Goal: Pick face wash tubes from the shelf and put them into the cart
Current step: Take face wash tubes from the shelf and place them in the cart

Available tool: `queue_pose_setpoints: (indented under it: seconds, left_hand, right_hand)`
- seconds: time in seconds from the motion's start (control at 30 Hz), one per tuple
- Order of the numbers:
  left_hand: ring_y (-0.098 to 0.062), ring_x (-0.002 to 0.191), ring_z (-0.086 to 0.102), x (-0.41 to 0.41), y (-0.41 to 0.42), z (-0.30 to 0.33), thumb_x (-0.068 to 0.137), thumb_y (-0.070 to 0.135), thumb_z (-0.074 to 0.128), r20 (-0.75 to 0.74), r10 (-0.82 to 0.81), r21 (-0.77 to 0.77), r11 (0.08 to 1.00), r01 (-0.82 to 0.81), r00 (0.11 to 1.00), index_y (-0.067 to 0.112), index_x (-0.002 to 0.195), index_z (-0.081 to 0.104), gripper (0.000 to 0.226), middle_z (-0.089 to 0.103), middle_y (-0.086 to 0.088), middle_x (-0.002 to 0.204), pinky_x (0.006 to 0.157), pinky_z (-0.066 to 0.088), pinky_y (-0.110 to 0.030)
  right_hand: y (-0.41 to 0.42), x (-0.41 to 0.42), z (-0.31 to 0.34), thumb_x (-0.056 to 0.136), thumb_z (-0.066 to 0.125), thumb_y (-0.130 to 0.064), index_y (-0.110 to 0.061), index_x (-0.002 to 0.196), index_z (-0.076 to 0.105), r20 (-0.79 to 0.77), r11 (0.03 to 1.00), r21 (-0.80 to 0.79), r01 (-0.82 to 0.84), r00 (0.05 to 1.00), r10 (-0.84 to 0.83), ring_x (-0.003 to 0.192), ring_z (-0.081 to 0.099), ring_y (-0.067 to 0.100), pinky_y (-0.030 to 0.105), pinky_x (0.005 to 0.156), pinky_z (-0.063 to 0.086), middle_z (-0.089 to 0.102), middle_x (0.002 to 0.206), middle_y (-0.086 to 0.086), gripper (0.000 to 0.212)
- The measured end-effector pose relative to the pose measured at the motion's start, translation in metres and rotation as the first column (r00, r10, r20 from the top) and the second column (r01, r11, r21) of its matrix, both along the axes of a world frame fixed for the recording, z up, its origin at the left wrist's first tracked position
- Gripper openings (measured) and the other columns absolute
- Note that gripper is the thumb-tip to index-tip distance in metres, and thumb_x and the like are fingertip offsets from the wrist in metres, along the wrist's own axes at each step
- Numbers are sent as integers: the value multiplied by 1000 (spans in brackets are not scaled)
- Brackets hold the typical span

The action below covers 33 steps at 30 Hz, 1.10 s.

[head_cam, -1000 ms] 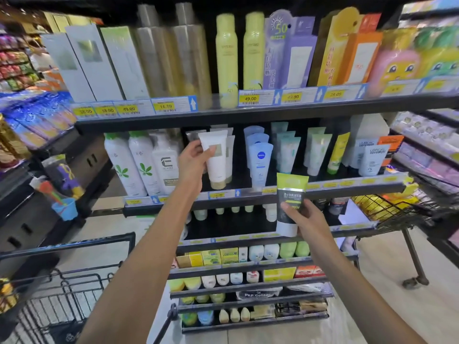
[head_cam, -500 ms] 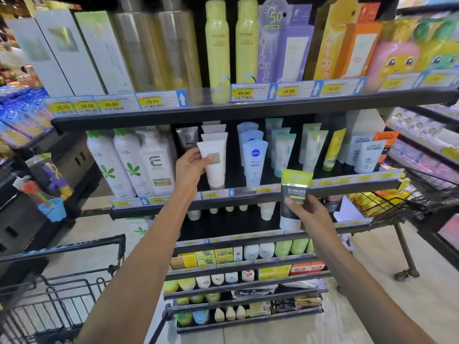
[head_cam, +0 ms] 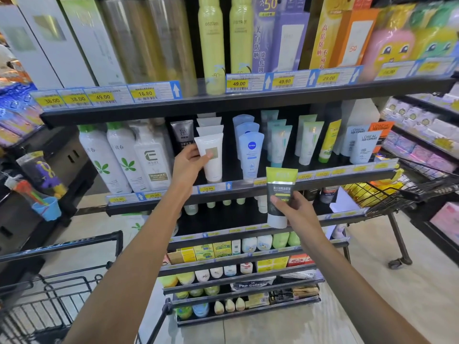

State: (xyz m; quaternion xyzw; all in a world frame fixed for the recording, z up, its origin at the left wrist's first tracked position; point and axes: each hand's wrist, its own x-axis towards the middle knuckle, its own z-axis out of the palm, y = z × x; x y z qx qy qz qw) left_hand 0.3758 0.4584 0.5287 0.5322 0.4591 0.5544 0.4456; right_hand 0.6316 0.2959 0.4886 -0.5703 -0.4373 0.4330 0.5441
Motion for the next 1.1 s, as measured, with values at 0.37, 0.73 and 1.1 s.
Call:
queue_pose_setpoints:
  seconds: [0.37,0.73,1.1]
  left_hand:
    - [-13,115,65,-11,-27,-2,91,23,78,-206,85,64,995,-74,975,18,140,56,54,68,0,124,103,54,-37]
    - [-13,108,66,10,-72,-7,93,23,75,-265,124,103,990,-99,956,19,126,63,35,69,0,114,97,56,-33]
    - [-5,105,65,121,-137,-36,93,20,76,-388,59,36,998,-48,920,20,121,66,29,69,2,110,98,54,-30]
  right_hand:
    - [-2,0,4,92,77,-37,-29,114,68,-15,1000,8,13,1000,-13,94,71,-1,26,83,51,77,101,-15,26]
    - [-14,31,7,91,78,-33,-24,114,68,-48,999,34,12,999,-10,94,72,0,27,87,51,78,102,-14,27]
    - [-63,134,-2,90,79,-35,-29,107,67,-6,1000,10,23,1000,-23,89,69,-6,22,78,50,75,104,-12,21]
